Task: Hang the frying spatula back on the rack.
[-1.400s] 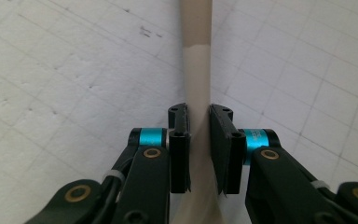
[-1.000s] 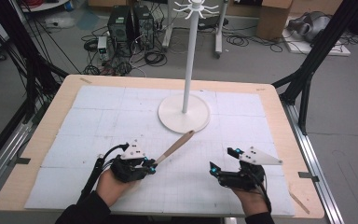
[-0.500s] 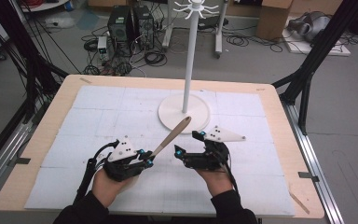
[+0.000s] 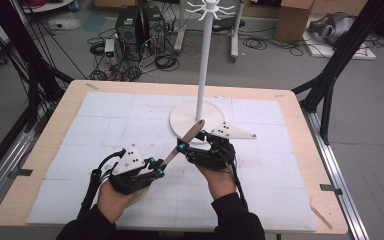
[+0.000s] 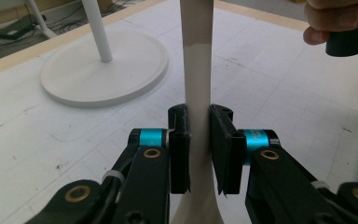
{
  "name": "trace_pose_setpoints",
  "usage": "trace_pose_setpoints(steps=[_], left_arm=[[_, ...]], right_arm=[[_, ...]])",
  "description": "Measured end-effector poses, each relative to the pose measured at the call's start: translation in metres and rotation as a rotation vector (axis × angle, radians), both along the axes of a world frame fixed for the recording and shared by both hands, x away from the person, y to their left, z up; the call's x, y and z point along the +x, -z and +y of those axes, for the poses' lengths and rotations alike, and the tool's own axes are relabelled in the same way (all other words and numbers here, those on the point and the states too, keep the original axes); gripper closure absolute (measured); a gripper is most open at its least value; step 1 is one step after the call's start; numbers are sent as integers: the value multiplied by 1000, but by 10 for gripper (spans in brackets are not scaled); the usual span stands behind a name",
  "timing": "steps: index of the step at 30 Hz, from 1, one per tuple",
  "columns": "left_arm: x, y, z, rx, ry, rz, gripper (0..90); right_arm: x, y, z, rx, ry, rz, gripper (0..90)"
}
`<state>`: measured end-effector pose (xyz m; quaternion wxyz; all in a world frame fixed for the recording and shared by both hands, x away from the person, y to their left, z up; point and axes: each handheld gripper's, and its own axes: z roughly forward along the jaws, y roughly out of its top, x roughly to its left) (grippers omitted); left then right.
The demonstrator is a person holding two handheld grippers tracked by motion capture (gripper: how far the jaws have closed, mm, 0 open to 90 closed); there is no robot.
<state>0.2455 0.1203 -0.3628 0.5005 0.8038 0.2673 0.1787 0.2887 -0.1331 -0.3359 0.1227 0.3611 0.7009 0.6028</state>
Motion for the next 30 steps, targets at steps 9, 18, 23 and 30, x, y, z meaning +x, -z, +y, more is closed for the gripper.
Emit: trace_pose_setpoints(steps=[9, 18, 23, 30], left_arm=[[-3, -7, 3, -2, -17, -40, 776], [-4, -9, 2, -3, -39, -43, 776], [-3, -9, 2, -12, -37, -37, 776], [-3, -12, 6, -67, -36, -27, 775]], right_arm=[[2, -16, 10, -8, 29, -5, 506], [1, -19, 10, 41, 47, 28, 574], [2, -21, 10, 46, 40, 42, 590], [1, -32, 14, 65, -10, 6, 633]])
